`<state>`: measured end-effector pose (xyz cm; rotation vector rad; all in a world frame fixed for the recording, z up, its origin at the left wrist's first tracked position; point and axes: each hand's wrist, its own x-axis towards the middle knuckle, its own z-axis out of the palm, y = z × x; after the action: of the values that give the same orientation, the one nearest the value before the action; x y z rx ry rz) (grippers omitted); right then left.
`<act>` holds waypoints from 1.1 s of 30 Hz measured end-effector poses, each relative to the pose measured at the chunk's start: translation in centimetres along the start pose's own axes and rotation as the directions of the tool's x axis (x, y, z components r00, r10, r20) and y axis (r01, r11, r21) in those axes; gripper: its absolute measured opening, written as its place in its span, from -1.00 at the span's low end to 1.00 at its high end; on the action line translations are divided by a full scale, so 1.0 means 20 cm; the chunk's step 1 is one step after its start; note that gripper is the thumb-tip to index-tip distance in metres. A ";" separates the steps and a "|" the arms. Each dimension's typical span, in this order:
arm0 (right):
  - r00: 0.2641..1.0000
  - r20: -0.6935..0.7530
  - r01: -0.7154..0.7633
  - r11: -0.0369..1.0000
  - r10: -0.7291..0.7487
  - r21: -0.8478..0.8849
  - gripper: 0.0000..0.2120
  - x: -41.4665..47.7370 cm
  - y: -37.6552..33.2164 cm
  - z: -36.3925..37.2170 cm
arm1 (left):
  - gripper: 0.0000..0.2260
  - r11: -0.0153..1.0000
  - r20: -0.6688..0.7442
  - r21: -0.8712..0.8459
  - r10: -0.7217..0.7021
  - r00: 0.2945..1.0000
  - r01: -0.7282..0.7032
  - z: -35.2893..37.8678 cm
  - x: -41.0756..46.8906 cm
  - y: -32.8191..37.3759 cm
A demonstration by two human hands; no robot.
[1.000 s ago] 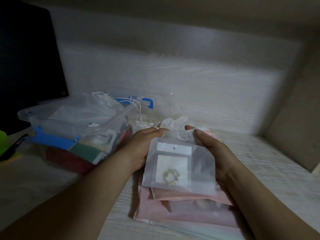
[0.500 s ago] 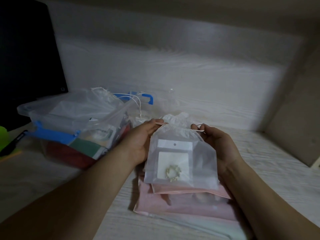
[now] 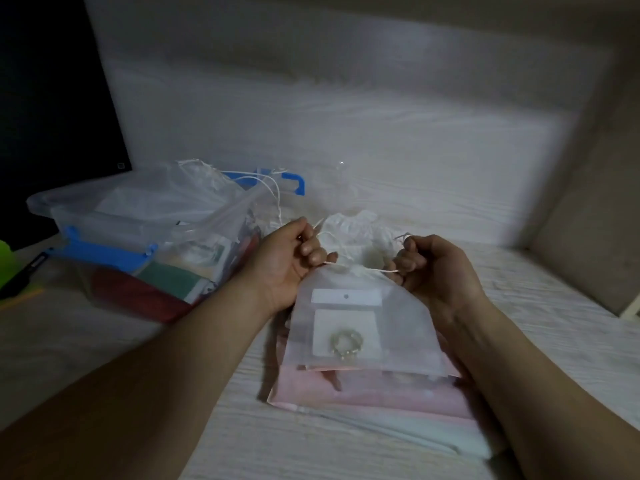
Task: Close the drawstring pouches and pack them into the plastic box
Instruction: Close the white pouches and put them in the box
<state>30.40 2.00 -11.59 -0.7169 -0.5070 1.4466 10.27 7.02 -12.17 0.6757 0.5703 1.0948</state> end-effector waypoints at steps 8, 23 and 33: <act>0.966 0.154 0.253 0.887 -0.209 -0.386 -0.78 0.04 0.01 0.02 | -0.72 0.792 0.214 0.560 0.142 0.966 -0.241 0.06 -0.04 -0.04; 0.929 0.251 0.368 0.637 -0.271 -0.677 -0.94 -0.02 0.03 0.05 | -0.72 0.345 0.340 0.857 0.183 0.922 -0.384 0.07 0.01 -0.11; 0.950 0.288 0.307 0.542 -0.122 -0.782 -0.94 0.00 0.10 0.02 | -0.65 0.525 0.281 0.758 0.272 0.920 -0.386 0.06 0.04 -0.12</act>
<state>28.72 2.10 -12.68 -1.1955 -1.4506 0.9842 12.82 6.78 -13.19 1.7206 0.8602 1.1021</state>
